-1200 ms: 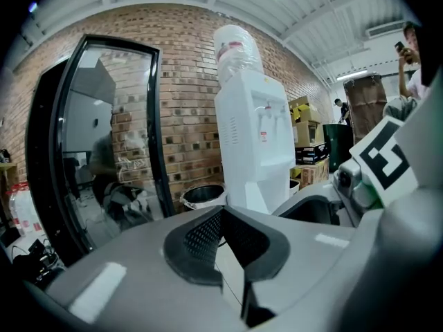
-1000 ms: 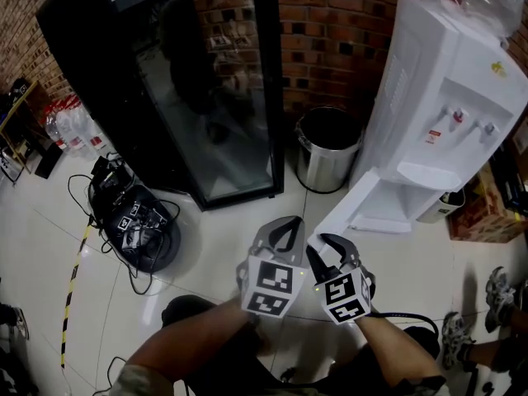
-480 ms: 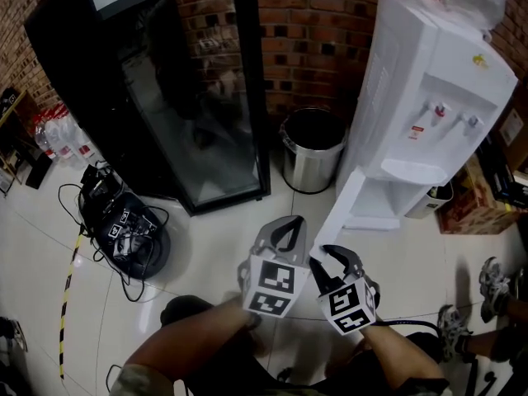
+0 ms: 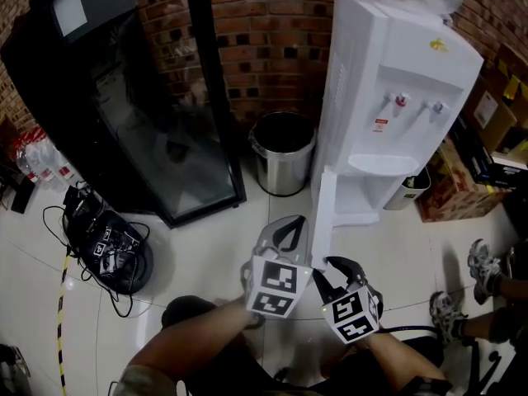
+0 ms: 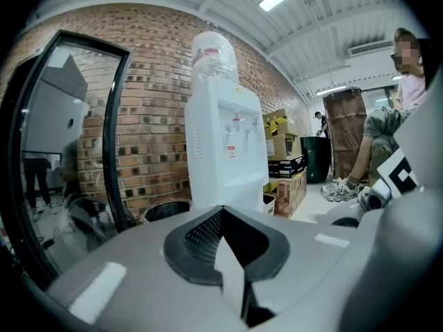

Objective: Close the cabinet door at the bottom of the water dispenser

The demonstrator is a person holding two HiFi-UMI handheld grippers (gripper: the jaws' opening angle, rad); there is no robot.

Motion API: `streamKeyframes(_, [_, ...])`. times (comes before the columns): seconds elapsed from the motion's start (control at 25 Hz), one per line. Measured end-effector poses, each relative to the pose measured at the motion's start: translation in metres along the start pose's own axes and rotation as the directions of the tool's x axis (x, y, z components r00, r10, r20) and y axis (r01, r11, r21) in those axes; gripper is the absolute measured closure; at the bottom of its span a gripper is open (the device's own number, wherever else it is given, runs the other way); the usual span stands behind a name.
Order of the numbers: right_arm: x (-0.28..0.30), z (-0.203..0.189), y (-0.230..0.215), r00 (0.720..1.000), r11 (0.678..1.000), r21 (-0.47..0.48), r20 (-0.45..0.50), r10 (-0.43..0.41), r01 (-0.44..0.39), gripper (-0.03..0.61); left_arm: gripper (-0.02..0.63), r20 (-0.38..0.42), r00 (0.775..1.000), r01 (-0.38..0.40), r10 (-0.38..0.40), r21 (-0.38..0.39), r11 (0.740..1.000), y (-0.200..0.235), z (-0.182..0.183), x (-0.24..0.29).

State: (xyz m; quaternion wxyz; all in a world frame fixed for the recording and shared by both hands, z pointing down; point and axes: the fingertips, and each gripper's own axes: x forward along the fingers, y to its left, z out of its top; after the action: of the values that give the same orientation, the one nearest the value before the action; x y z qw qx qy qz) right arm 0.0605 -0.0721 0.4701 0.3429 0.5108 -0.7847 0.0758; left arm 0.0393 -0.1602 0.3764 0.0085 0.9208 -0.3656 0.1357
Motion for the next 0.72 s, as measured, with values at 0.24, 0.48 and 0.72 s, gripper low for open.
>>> streamKeyframes(0.24, [-0.018, -0.032, -0.022, 0.995, 0.993, 0.109, -0.090, -0.040, 0.050, 0.448, 0.614, 0.007, 0.999, 0.050, -0.050, -0.012, 0.999, -0.024, 0.012, 0.011])
streamKeyframes(0.48, [-0.028, -0.039, -0.030, 0.994, 0.988, 0.137, -0.095, -0.059, 0.071, 0.465, 0.614, 0.067, 0.994, 0.087, -0.085, -0.017, 0.996, -0.045, 0.037, -0.002])
streamKeyframes(0.72, [-0.022, 0.004, -0.013, 0.998, 0.998, 0.040, 0.048, -0.045, 0.043, 0.465, 0.614, 0.021, 0.999, 0.039, -0.039, 0.015, 0.999, -0.034, 0.017, 0.000])
